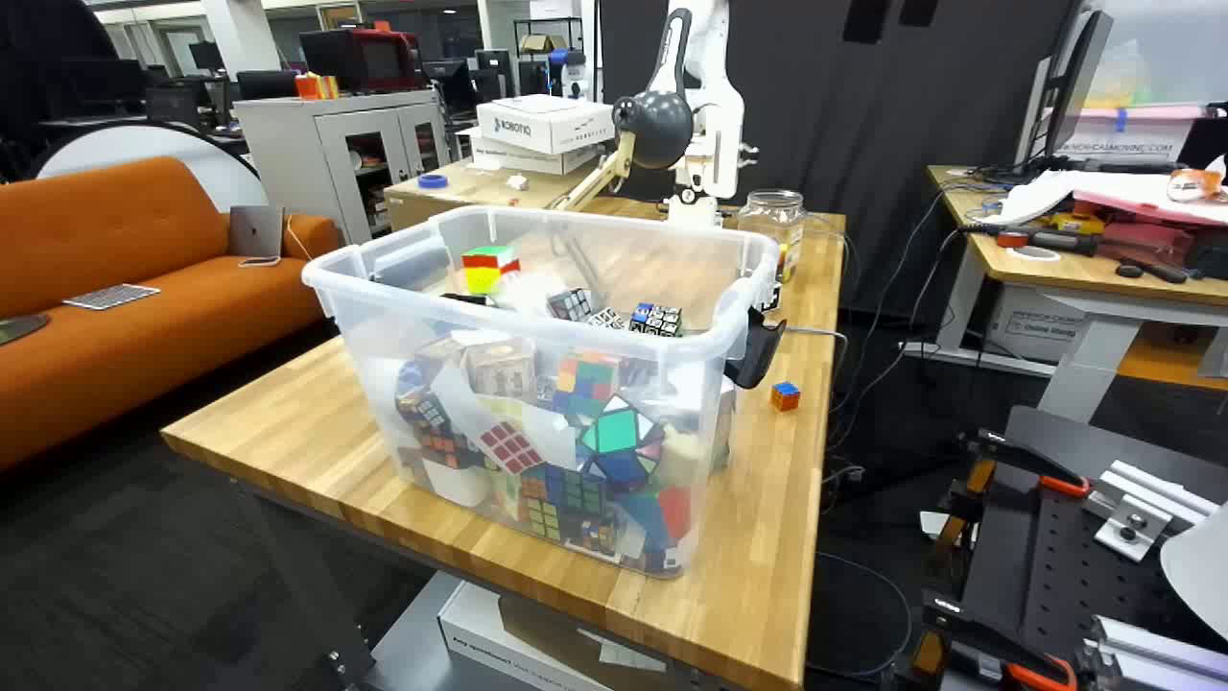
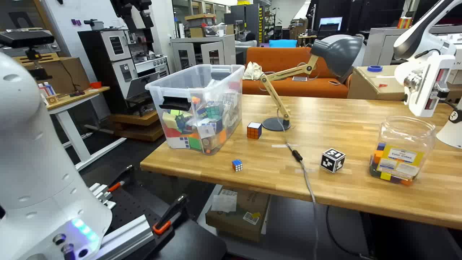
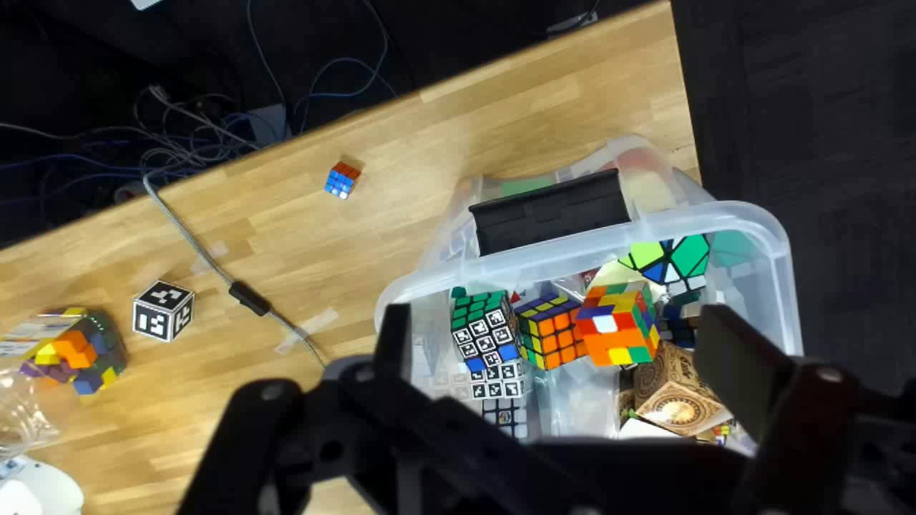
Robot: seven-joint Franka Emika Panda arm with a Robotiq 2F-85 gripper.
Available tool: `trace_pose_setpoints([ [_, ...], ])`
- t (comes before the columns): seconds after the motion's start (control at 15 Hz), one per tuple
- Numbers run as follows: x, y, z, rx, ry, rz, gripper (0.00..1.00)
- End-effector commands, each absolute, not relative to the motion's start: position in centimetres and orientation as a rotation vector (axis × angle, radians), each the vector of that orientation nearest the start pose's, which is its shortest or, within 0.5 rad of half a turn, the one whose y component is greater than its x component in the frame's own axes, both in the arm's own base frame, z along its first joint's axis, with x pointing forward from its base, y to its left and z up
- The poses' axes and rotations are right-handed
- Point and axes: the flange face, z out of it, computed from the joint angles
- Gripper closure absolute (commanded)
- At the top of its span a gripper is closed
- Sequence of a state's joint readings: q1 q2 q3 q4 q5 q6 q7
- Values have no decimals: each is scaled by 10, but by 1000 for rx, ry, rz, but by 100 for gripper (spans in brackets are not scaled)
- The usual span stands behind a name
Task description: Take one cube out of the storage box and put it on the table
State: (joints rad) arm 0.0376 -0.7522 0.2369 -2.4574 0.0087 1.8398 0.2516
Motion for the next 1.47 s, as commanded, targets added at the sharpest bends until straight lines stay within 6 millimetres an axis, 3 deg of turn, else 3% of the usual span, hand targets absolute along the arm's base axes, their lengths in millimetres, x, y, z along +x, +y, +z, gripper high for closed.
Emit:
trace_pose_setpoints([
  [0.0,326,107,549,-3253,51,-247,0],
  [1.2,326,105,549,-3254,45,-252,0],
  [1.4,333,106,549,-3242,-163,-257,0],
])
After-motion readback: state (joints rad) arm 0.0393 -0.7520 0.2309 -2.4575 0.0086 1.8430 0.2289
